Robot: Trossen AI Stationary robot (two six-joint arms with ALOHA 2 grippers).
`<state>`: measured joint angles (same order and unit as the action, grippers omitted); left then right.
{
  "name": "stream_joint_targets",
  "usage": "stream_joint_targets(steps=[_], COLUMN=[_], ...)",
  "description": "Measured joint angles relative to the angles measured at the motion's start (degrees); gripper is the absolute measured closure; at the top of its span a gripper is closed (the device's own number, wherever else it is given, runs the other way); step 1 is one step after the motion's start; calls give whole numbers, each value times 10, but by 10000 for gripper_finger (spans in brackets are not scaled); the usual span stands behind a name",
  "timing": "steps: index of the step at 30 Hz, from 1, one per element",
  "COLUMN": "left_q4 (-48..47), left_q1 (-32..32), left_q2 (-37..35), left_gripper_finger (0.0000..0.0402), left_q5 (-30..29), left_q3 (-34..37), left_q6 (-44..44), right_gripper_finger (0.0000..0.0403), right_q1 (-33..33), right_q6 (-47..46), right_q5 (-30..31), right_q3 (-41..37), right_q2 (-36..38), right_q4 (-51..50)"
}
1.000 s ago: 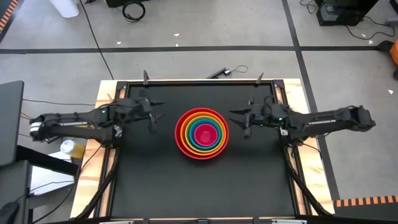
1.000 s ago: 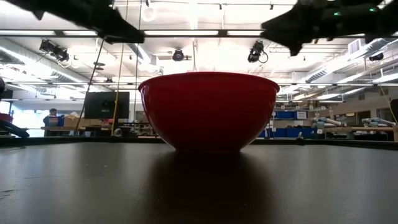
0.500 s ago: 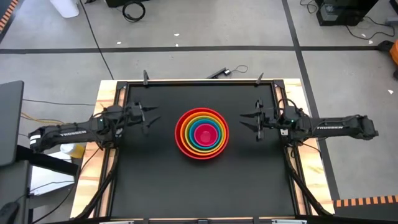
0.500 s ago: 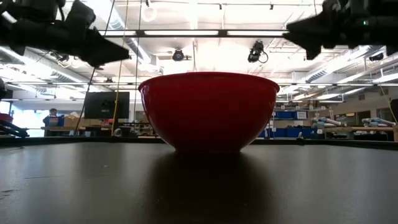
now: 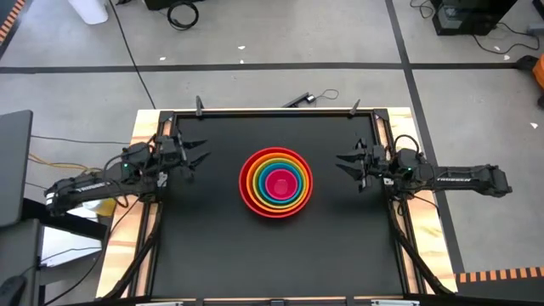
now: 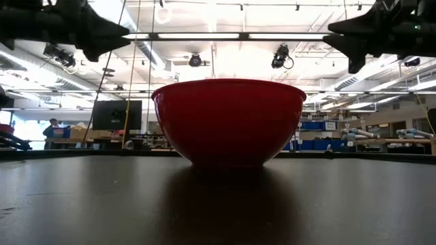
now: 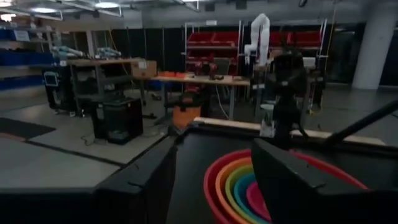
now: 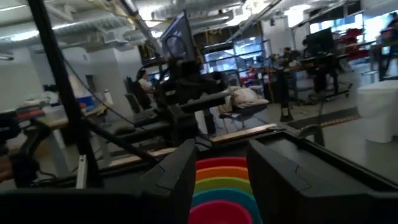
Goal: Nest bowls inside each other
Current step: Return to Home Position
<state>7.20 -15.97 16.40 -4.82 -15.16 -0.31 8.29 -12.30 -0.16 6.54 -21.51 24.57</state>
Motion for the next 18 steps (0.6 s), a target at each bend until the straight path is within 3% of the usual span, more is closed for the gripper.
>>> stream_joint_targets(steps=[8, 18], left_q4=[-92, -146], left_q1=[0, 0], left_q2=[-104, -147], left_gripper_finger=[189, 189], left_q5=[0, -1], left_q3=[6, 7], left_q6=[-8, -6], right_gripper_finger=[254, 254], right_q1=[0, 0], right_q6=[-15, -8], right_q5=[18, 21], right_q3=[1, 1], right_q2=[104, 193], right_q4=[-143, -268])
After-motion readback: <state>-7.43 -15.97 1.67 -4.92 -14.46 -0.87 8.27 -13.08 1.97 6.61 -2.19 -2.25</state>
